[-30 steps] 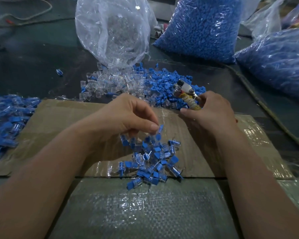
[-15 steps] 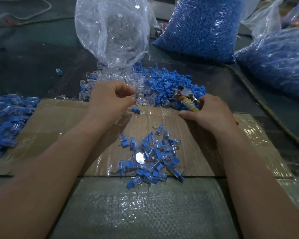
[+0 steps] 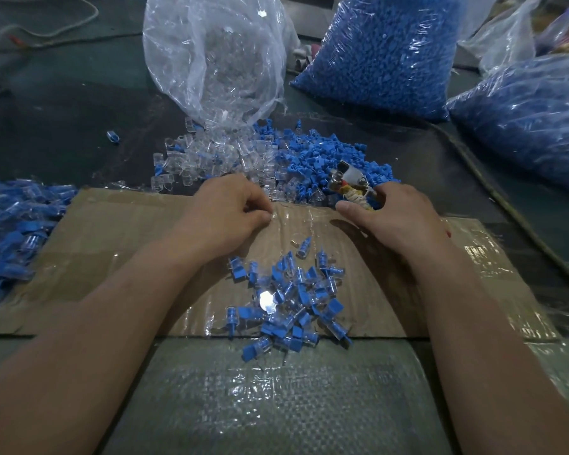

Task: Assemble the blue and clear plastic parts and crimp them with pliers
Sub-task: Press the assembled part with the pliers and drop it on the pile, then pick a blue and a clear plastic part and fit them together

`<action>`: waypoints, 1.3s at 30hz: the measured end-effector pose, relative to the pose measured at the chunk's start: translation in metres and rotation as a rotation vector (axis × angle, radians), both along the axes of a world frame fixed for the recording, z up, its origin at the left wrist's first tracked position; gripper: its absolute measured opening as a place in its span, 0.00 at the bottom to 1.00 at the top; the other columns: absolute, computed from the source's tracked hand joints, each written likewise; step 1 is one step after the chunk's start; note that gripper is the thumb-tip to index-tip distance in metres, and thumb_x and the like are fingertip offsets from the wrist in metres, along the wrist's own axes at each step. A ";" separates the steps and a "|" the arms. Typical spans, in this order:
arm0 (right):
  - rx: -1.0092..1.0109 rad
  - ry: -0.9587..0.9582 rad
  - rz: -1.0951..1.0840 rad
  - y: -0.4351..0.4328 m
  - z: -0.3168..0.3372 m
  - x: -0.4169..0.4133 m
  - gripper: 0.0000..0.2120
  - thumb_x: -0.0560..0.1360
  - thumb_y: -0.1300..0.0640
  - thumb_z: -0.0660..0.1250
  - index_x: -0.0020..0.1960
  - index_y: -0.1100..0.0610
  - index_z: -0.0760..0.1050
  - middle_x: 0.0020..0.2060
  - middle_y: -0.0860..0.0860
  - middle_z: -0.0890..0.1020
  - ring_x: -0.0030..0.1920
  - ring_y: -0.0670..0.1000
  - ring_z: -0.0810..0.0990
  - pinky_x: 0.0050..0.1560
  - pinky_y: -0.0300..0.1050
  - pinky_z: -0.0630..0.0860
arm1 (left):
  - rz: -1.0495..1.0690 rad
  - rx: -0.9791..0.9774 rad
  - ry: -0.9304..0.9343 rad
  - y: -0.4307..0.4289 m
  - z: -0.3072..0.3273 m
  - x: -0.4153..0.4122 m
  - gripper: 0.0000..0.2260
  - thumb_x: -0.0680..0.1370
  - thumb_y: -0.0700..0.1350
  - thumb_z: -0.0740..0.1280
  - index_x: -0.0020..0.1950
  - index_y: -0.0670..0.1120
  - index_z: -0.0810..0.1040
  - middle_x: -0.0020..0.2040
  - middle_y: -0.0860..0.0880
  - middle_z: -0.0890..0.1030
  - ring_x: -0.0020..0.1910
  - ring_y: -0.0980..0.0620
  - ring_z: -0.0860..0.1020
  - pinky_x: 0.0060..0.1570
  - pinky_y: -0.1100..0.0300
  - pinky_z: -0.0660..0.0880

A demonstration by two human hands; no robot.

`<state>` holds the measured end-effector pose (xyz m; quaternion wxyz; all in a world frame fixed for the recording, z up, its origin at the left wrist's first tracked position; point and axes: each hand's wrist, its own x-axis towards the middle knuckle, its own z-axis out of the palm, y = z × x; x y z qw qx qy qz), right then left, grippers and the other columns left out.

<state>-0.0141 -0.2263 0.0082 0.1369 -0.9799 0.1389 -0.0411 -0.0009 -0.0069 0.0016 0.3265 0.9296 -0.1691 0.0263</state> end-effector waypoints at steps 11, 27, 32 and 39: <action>-0.126 -0.314 0.534 0.046 -0.003 0.002 0.18 0.76 0.57 0.63 0.66 0.50 0.71 0.70 0.53 0.65 0.72 0.53 0.55 0.72 0.54 0.43 | 0.027 -0.071 -0.052 -0.004 0.000 -0.005 0.05 0.74 0.44 0.69 0.48 0.47 0.82 0.41 0.54 0.78 0.44 0.56 0.77 0.50 0.60 0.73; -0.136 -0.227 0.477 0.044 -0.014 0.012 0.08 0.76 0.53 0.64 0.54 0.50 0.77 0.70 0.50 0.66 0.73 0.50 0.54 0.71 0.56 0.40 | 0.016 -0.074 -0.049 -0.007 0.003 -0.008 0.05 0.74 0.44 0.70 0.48 0.46 0.82 0.40 0.53 0.78 0.44 0.55 0.77 0.51 0.57 0.74; -0.150 -0.271 0.544 0.044 -0.014 0.012 0.06 0.76 0.55 0.64 0.50 0.52 0.78 0.69 0.49 0.69 0.73 0.49 0.56 0.71 0.54 0.38 | 0.021 -0.070 -0.050 -0.008 0.003 -0.008 0.05 0.74 0.44 0.70 0.48 0.46 0.82 0.40 0.54 0.78 0.43 0.55 0.77 0.52 0.57 0.74; -0.117 -0.275 0.697 0.048 -0.010 0.010 0.09 0.77 0.57 0.62 0.54 0.56 0.77 0.58 0.51 0.78 0.62 0.49 0.73 0.70 0.45 0.38 | 0.021 -0.073 -0.083 -0.008 0.001 -0.007 0.03 0.73 0.44 0.70 0.45 0.47 0.82 0.43 0.53 0.76 0.42 0.57 0.74 0.48 0.61 0.71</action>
